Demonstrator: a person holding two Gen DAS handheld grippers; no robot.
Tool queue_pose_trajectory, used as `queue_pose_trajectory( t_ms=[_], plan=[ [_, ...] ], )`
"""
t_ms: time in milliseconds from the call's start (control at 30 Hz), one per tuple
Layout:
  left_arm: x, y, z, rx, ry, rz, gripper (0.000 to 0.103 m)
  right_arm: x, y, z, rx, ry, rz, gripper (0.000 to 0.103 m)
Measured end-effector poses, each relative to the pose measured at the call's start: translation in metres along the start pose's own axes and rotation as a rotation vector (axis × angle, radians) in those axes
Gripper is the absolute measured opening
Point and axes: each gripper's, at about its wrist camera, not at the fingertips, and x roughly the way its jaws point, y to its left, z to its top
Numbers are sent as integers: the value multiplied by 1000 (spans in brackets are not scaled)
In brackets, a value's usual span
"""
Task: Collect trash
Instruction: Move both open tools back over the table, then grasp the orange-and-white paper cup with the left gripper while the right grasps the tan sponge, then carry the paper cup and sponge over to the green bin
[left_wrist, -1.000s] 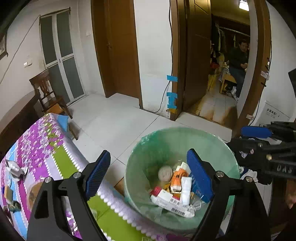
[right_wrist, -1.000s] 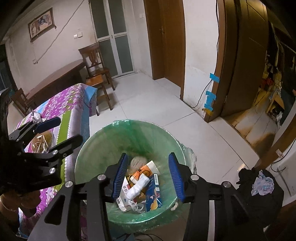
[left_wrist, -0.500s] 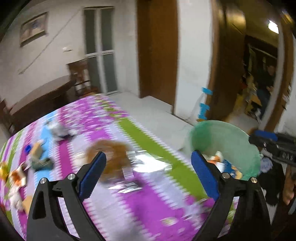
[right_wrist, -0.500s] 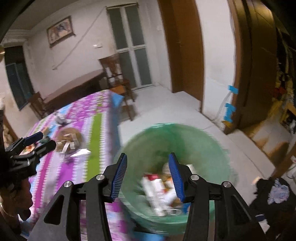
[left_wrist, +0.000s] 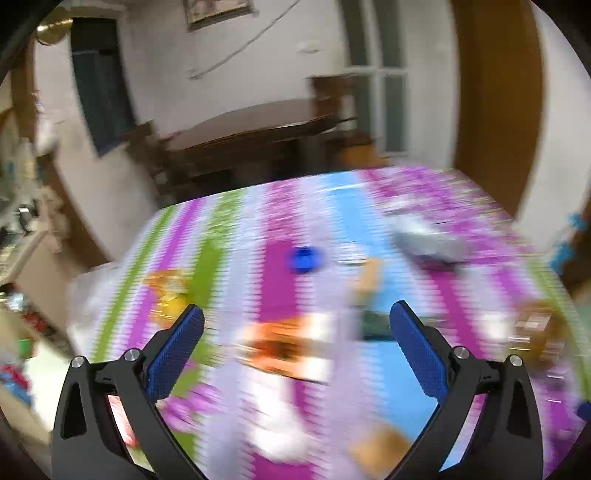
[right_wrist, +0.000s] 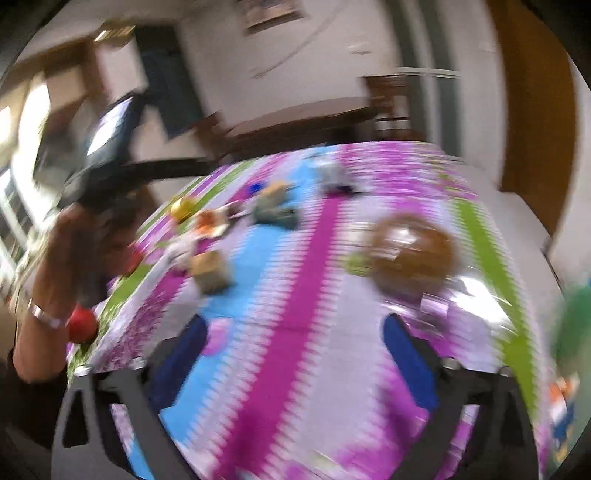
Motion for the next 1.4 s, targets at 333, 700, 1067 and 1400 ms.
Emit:
queue_pose_trajectory(
  t_ms=[333, 700, 1067, 1400],
  plan=[
    [70, 18, -14, -12, 136, -117, 97, 95, 78, 28, -145, 146, 45, 98],
    [102, 25, -26, -28, 230, -98, 88, 136, 86, 40, -161, 194, -16, 64],
    [63, 35, -9, -31, 89, -60, 87, 111, 79, 31, -87, 116, 38, 44],
    [-38, 5, -1, -17, -162, -139, 87, 31, 43, 21, 19, -22, 11, 44]
  ],
)
